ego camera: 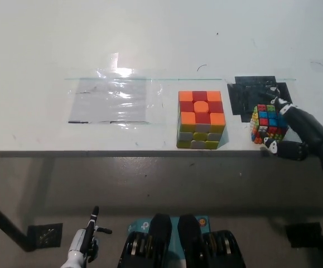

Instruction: The robot uses its right hand to pick up the small cube kept on the middle on the desk and place it on the bigger cube kept next to it

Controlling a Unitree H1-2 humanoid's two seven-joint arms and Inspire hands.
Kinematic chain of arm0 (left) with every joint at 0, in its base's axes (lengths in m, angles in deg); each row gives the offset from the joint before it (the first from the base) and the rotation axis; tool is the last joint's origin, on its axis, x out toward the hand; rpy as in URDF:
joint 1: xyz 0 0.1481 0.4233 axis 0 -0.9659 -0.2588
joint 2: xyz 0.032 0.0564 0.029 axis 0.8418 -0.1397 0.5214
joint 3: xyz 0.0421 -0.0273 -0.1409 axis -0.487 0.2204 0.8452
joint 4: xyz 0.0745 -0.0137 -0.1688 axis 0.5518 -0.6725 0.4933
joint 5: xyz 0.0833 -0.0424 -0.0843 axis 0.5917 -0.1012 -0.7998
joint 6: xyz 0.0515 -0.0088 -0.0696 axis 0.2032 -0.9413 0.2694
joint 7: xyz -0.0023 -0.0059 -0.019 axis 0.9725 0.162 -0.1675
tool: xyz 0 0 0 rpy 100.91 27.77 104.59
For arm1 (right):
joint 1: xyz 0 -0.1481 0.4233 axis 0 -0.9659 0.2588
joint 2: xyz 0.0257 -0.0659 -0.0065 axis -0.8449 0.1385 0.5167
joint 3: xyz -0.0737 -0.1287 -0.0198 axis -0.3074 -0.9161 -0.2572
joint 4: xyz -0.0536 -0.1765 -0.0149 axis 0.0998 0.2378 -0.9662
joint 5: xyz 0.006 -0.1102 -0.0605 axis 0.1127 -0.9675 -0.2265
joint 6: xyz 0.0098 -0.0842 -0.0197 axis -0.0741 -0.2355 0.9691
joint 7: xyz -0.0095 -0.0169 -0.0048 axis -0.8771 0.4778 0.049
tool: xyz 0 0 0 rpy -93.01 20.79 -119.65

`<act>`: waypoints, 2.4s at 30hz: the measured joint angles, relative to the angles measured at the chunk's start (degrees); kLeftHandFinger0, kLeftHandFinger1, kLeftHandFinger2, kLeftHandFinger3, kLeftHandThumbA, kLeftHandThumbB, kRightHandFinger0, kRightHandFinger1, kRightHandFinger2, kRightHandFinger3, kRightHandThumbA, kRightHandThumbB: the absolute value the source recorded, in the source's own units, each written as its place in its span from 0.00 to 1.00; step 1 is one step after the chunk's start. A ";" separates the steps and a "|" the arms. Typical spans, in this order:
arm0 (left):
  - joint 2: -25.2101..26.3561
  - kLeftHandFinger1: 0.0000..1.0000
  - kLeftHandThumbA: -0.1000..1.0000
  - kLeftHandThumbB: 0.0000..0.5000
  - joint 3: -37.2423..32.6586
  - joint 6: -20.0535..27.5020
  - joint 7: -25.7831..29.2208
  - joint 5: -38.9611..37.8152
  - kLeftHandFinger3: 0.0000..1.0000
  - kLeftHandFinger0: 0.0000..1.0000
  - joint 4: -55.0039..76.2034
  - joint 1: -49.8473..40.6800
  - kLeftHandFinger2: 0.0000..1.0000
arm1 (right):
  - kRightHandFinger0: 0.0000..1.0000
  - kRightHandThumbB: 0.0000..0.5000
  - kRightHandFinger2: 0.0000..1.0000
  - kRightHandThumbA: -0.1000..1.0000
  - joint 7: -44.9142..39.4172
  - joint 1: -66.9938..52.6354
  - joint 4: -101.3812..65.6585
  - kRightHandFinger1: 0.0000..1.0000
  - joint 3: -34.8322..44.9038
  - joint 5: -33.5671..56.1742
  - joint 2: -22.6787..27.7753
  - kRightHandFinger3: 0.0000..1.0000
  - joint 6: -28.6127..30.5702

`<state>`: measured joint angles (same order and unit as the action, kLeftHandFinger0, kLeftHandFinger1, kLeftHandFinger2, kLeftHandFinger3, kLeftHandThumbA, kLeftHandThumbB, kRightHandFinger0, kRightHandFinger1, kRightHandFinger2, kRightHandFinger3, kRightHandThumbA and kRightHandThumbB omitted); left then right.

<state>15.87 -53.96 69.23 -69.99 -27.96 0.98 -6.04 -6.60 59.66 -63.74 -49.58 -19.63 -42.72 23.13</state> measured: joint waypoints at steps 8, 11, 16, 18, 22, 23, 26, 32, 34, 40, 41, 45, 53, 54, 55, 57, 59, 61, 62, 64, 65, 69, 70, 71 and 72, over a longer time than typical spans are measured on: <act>0.01 0.00 1.00 1.00 0.00 0.01 -0.02 0.00 0.00 0.00 0.02 0.00 0.01 | 1.00 0.81 1.00 0.55 0.04 1.36 1.71 1.00 -1.37 -3.51 -0.50 1.00 0.31; 0.01 0.00 1.00 1.00 -0.06 0.01 -0.01 0.01 0.00 0.00 0.01 0.00 0.00 | 1.00 0.81 1.00 0.53 0.04 2.24 3.01 1.00 -1.37 -4.28 -0.39 1.00 0.95; 0.02 0.00 1.00 1.00 0.00 0.01 -0.01 0.00 0.00 0.00 0.02 -0.02 0.00 | 1.00 0.83 1.00 0.58 0.06 3.11 5.45 1.00 -1.37 -5.20 -0.06 1.00 2.93; 0.01 0.00 1.00 1.00 -0.02 0.02 -0.01 0.00 0.00 0.00 0.06 -0.01 0.00 | 1.00 0.82 1.00 0.55 0.06 3.64 6.69 1.00 -1.31 -5.47 0.20 1.00 3.94; 0.02 0.00 1.00 1.00 -0.03 0.02 -0.03 0.00 0.00 0.00 0.05 0.00 0.02 | 1.00 0.82 1.00 0.48 0.07 4.42 7.96 1.00 -0.83 -5.47 0.42 1.00 5.22; 0.02 0.00 1.00 1.00 -0.04 0.02 -0.03 0.00 0.00 0.00 0.04 0.00 0.03 | 1.00 0.82 1.00 0.50 0.07 4.46 8.24 1.00 -0.81 -5.47 0.45 1.00 5.53; 0.05 0.00 1.00 1.00 -0.11 0.02 -0.04 0.01 0.00 0.00 0.02 0.05 0.00 | 1.00 0.87 1.00 0.53 -0.08 4.46 9.40 1.00 -0.86 -5.64 0.64 1.00 6.28; 0.05 0.00 1.00 1.00 -0.07 0.02 -0.03 0.00 0.00 0.00 0.01 0.63 0.00 | 0.98 0.90 1.00 0.49 -2.21 4.53 11.42 1.00 -1.70 -6.07 1.75 1.00 6.40; 0.05 0.00 1.00 1.00 -0.10 0.02 -0.04 0.02 0.00 0.00 0.01 0.99 0.01 | 0.98 0.87 1.00 0.47 -2.60 4.62 12.04 1.00 -1.70 -5.95 1.79 1.00 6.61; 0.17 0.00 1.00 1.00 -0.54 0.02 0.00 0.23 0.00 0.00 -0.01 2.28 0.00 | 0.97 0.85 1.00 0.53 -3.14 5.72 15.03 1.00 -1.71 -5.82 1.68 1.00 8.32; 0.23 0.00 1.00 1.00 -0.62 0.02 -0.01 0.28 0.00 0.00 -0.01 2.33 0.01 | 0.96 0.81 1.00 0.51 -3.13 5.88 15.38 1.00 -1.71 -5.81 1.62 1.00 8.64; 0.50 0.00 1.00 1.00 -0.59 0.02 -0.08 0.31 0.00 0.00 -0.10 2.38 0.00 | 0.99 0.80 1.00 0.55 -3.09 6.13 15.93 1.00 -1.85 -6.03 1.43 1.00 9.22; 0.91 0.00 1.00 1.00 -0.62 0.02 -0.14 0.45 0.00 0.00 -0.18 2.81 0.00 | 1.00 0.73 1.00 0.55 -3.08 6.65 16.13 1.00 -3.17 -7.30 1.06 1.00 9.46; 0.97 0.00 1.00 1.00 -0.63 0.02 -0.13 0.51 0.00 0.00 -0.18 3.02 0.00 | 1.00 0.72 1.00 0.55 -3.08 6.87 16.13 1.00 -3.52 -7.60 1.02 1.00 9.41; 1.05 0.00 1.00 1.00 -0.68 0.02 -0.13 0.57 0.00 0.00 -0.18 3.25 0.00 | 0.98 0.72 1.00 0.47 -3.08 7.13 16.14 1.00 -4.00 -7.98 1.00 1.00 9.37; 1.14 0.00 1.00 1.00 -0.77 0.02 -0.12 0.73 0.00 0.00 -0.18 3.68 0.00 | 0.74 0.71 1.00 0.48 -3.09 7.61 16.14 1.00 -4.72 -8.64 0.96 1.00 9.35; 1.19 0.00 1.00 1.00 -0.77 0.02 -0.11 0.84 0.01 0.00 -0.18 4.04 0.02 | 0.53 0.68 0.97 0.45 -3.08 8.20 16.14 0.72 -5.69 -9.58 0.91 1.00 9.41; 1.23 0.00 1.00 1.00 -0.77 0.02 -0.13 0.91 0.00 0.00 -0.18 4.22 0.02 | 0.26 0.63 0.64 0.37 -2.95 8.67 16.21 0.38 -6.74 -10.81 0.89 1.00 9.57; 1.29 0.00 1.00 1.00 -0.78 0.02 -0.13 0.97 0.00 0.00 -0.18 4.24 0.02 | 0.15 0.58 0.51 0.30 -2.59 8.98 16.30 0.27 -7.18 -11.52 0.83 1.00 9.74; 1.44 0.00 1.00 1.00 -0.91 0.02 -0.13 1.15 0.00 0.00 -0.19 4.29 0.00 | 0.00 0.41 0.40 0.25 -1.71 9.90 16.49 0.16 -7.91 -12.90 0.62 1.00 10.24; 1.49 0.00 1.00 1.00 -0.95 0.02 -0.13 1.19 0.00 0.00 -0.19 4.33 0.00 | 0.00 0.30 0.33 0.22 -0.96 10.32 16.81 0.12 -8.61 -13.80 0.61 1.00 10.65; 1.72 0.00 1.00 1.00 -0.98 0.02 -0.15 1.23 0.00 0.00 -0.19 4.45 0.02 | 0.00 0.01 0.12 0.08 3.34 11.48 18.50 0.00 -11.64 -17.94 0.37 1.00 13.14; 1.73 0.00 1.00 1.00 -0.94 0.02 -0.19 1.20 0.01 0.00 -0.19 4.50 0.04 | 0.00 0.00 0.07 0.02 4.41 11.61 18.71 0.00 -12.17 -18.83 0.32 1.00 13.70; 1.73 0.00 1.00 1.00 -0.95 0.02 -0.19 1.21 0.00 0.00 -0.20 4.52 0.03 | 0.00 0.01 0.02 0.00 5.07 11.65 18.93 0.00 -12.58 -19.44 0.26 1.00 14.11; 1.72 0.00 1.00 1.00 -1.07 0.02 -0.14 1.27 0.01 0.00 -0.20 4.57 0.05 | 0.00 0.02 0.01 0.00 7.04 11.71 19.42 0.00 -13.19 -20.62 0.05 1.00 15.02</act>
<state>17.59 -55.02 69.24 -70.13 -26.69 0.78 -1.48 0.44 71.37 -44.32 -62.77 -40.25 -42.67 38.14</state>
